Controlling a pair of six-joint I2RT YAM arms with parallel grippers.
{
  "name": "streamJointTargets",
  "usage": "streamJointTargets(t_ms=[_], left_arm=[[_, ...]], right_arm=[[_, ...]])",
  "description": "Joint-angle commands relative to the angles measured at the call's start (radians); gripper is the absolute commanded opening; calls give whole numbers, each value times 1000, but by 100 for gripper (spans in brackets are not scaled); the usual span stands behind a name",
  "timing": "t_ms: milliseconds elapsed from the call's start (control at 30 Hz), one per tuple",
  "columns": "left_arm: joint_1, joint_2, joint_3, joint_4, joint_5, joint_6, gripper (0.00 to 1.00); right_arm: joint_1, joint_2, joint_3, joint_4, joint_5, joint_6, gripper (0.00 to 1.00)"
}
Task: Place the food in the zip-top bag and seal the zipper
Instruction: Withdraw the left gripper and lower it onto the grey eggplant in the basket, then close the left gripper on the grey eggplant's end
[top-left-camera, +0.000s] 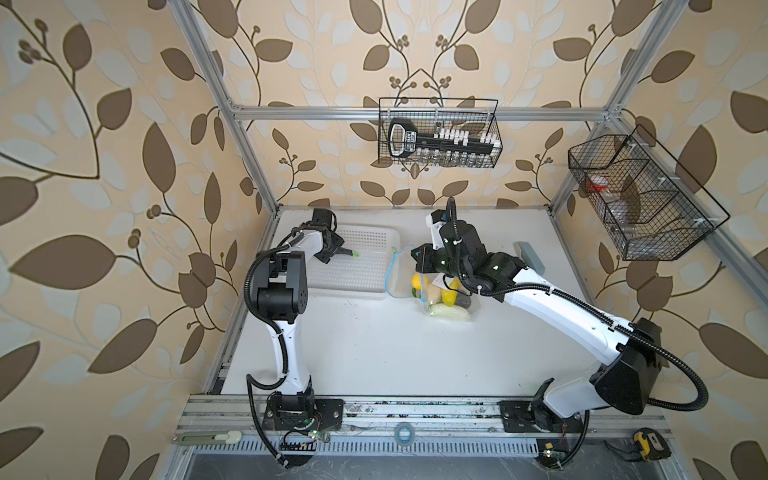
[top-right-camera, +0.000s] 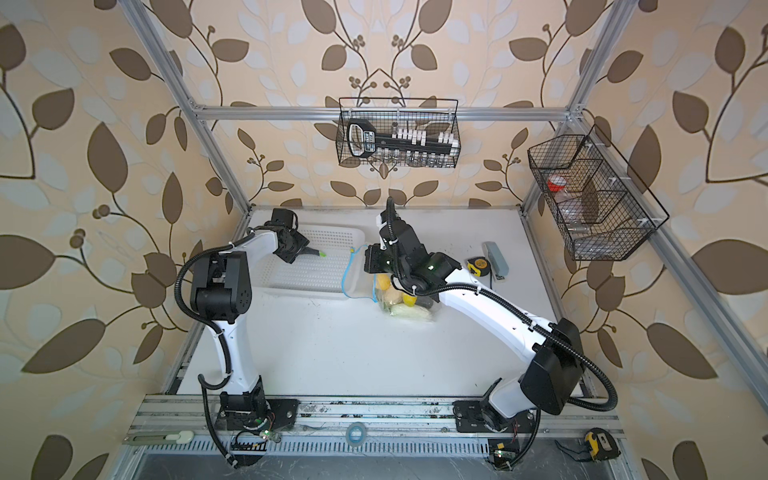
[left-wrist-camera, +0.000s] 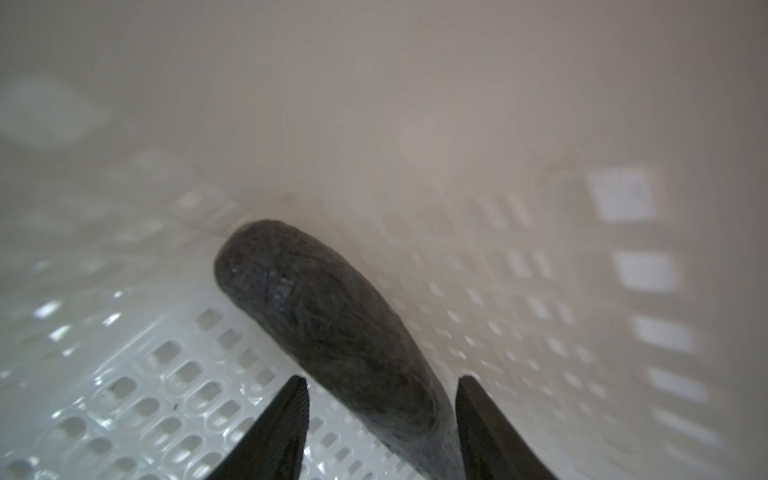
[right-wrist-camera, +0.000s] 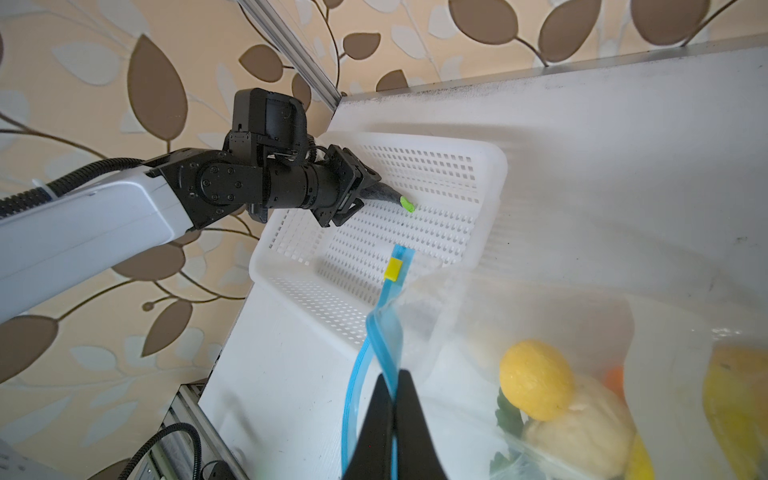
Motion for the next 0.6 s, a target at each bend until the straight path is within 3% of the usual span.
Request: streamJointTargets(t_ms=[0,300,567], left_arm=[[8,20,40,-23,19,9,55],[8,49,48,-30,39,23,43],[8,-38,-10,-21,34,54,35]], right_arm=[[8,13,2,0,2,2,0],[9,6,20,-17,13,-4,0],[14,0,36,-25,17,-5,0]])
